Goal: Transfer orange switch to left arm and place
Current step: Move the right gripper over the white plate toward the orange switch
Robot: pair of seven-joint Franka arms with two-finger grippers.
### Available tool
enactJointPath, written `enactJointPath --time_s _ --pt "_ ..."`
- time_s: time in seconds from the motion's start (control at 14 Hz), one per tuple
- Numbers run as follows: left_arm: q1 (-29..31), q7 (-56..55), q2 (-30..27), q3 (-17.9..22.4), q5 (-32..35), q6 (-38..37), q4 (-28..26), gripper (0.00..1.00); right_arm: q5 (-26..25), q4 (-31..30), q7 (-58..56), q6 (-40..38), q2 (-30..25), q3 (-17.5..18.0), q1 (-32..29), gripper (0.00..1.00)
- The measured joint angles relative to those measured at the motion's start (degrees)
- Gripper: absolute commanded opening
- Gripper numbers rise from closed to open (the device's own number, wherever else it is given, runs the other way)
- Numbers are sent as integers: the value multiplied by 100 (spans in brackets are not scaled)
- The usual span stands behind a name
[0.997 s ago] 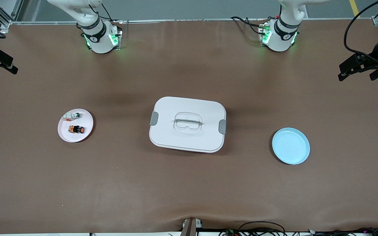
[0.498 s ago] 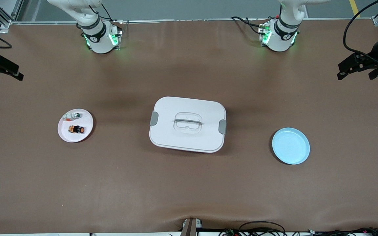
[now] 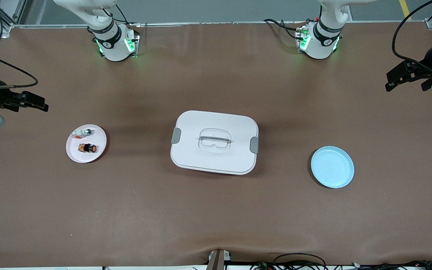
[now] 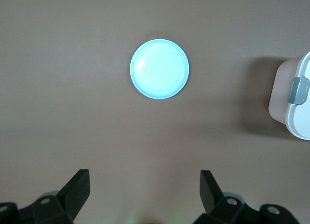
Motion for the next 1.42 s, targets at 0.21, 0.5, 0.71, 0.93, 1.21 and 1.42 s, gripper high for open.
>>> enactJointPath --time_s 0.21,0.5,0.71,0.93,1.21,1.42 --pt "2 0 0 2 0 0 0 100 -3 -514 0 455 6 -28 -3 100" --pt "4 0 0 9 0 0 0 100 -3 -1313 -1 1272 14 -68 -29 100" --pt "5 0 0 12 0 0 1 100 -3 -1738 -24 1950 31 -68 -29 100" --pt "5 0 0 18 0 0 0 100 -4 -1998 -80 2514 281 -77 -65 100" --pt "5 0 0 21 0 0 1 100 -4 -2037 -151 3141 955 -99 -217 100" --pt "5 0 0 22 0 0 1 100 -4 -2037 -154 3643 1374 -105 -233 100"
